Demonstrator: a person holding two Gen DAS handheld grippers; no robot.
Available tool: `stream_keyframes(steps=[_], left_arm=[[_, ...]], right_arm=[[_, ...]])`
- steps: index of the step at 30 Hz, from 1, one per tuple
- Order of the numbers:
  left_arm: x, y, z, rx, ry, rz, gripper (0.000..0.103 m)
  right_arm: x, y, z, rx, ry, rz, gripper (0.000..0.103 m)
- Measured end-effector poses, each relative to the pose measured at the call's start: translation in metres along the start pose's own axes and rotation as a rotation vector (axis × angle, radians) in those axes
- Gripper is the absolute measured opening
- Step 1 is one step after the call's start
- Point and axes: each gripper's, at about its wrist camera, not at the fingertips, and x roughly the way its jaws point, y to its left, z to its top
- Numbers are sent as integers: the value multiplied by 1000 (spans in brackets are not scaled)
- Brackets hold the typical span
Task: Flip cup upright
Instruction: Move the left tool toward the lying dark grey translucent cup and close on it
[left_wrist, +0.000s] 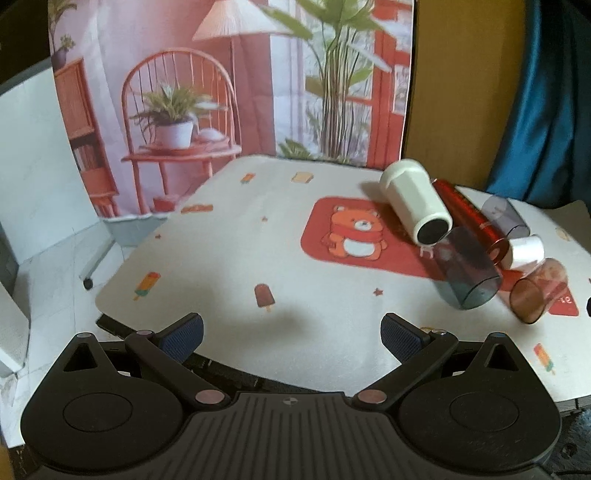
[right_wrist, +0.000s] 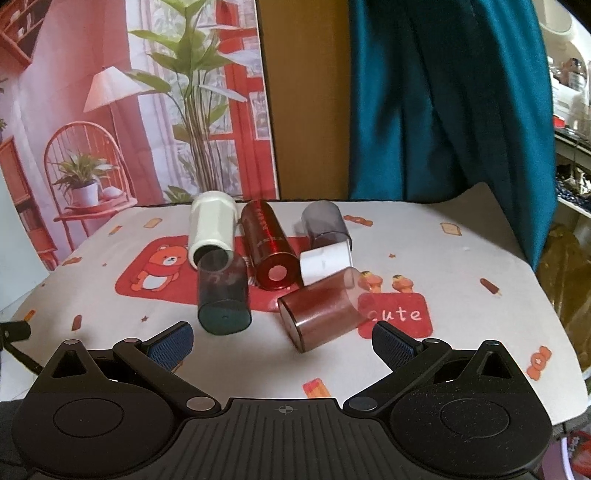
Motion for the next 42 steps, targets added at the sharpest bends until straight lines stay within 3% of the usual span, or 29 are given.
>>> stream_keyframes(steps=[6,15,25,34,42], left_arm=[[21,10,-1,-1,-47,-13,103],[56,26,-10,-91,-7,-1,103],[74,36,-17,-145,12,-13,103],[83,40,-19,-167,17,-8,103],[85,53,-19,-238,2,-7,103]], right_arm=[[23,-2,-3,14,34,25,103],[56,14,-4,-32,86,101,103],[73,29,7,-44,-22,128,103],[96,48,17,-106,71,105,103],[123,77,23,-191,20,133,103]])
